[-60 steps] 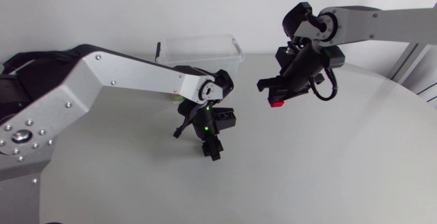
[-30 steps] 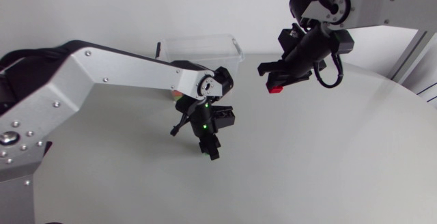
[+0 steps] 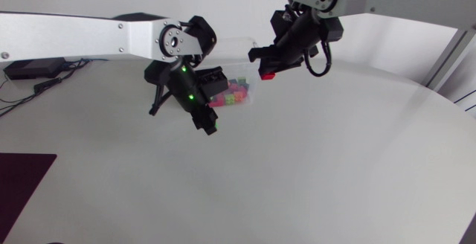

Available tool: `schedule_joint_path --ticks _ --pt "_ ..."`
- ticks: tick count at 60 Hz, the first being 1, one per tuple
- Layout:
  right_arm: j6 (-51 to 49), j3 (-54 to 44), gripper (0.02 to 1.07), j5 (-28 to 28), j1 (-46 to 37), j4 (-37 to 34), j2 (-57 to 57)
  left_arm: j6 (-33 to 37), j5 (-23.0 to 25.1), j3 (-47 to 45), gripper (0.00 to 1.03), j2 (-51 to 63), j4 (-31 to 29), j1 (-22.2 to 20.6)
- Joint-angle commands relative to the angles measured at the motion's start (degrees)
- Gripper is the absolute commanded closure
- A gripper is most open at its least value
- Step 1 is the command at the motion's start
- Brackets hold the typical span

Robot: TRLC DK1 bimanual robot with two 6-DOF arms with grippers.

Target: Place the duplo bricks in the container

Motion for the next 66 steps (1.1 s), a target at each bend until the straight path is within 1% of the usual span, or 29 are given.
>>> schedule_joint_path --ticks 1,12,17,33,47,57,66 --pt "2.1 4.6 0.77 -0.4 0.9 0.5 4.2 -0.3 0.6 1.9 0.91 -1.9 -1.0 1.7" --pt "2.7 15.0 0.77 0.6 2.3 0.2 10.7 -0.9 1.4 5.7 0.91 -2.2 -0.7 4.4" --pt "3.0 19.4 0.77 0.7 2.6 -0.4 13.2 -1.2 1.5 7.2 0.91 -2.1 -0.5 5.0" --pt "3.1 30.1 0.77 1.5 3.1 -2.0 20.7 -2.7 2.9 11.7 0.91 -0.5 1.0 7.7" --pt "3.0 36.0 0.77 4.1 3.7 -2.0 24.9 -3.0 3.0 13.1 0.91 0.1 1.6 8.1" --pt "3.0 44.5 0.78 4.8 3.7 -5.3 29.6 -3.1 3.0 13.2 0.91 0.2 1.6 8.3" --pt "3.0 48.6 0.77 5.8 3.7 -6.5 32.3 -3.2 3.6 13.2 0.91 0.1 1.6 8.7"
